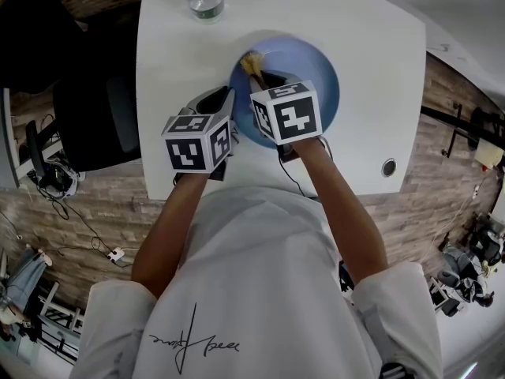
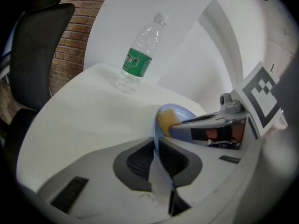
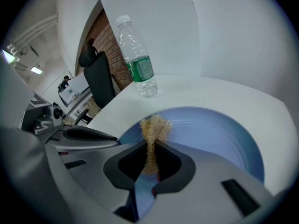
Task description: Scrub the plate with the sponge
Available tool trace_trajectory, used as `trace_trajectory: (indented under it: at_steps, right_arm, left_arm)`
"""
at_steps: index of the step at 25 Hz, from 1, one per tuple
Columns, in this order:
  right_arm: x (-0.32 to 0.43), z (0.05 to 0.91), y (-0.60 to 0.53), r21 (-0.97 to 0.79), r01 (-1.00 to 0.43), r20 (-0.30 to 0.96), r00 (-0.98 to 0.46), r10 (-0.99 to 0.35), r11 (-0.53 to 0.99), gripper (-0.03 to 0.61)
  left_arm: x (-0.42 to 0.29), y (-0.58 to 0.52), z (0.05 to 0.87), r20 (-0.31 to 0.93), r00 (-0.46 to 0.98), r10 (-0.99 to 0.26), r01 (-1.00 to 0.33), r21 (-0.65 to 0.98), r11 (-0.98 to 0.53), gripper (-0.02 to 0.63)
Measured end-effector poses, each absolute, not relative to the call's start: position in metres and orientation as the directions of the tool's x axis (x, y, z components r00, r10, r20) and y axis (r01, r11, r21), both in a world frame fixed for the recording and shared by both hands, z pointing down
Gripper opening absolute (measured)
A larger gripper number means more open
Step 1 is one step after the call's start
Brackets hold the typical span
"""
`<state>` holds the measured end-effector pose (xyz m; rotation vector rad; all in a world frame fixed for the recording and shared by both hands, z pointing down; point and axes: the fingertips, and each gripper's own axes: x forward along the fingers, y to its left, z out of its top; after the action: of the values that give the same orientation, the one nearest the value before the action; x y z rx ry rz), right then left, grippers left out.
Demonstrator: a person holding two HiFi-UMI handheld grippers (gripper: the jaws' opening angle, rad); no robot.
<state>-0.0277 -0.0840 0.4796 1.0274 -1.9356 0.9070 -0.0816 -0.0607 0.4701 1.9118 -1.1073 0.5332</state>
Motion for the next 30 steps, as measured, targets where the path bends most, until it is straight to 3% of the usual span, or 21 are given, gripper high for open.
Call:
trace_trajectory:
  at_steps: [30]
  right_arm:
    - [-0.049, 0.483, -0.040, -0.374, -0.803, 0.845, -0.501, -0.186, 0.465, 0.039]
  left_arm:
    - [-0.083, -0.063, 0.472, 0.685, 0.529, -0.501, -0.845, 0.480, -0.234, 0.023]
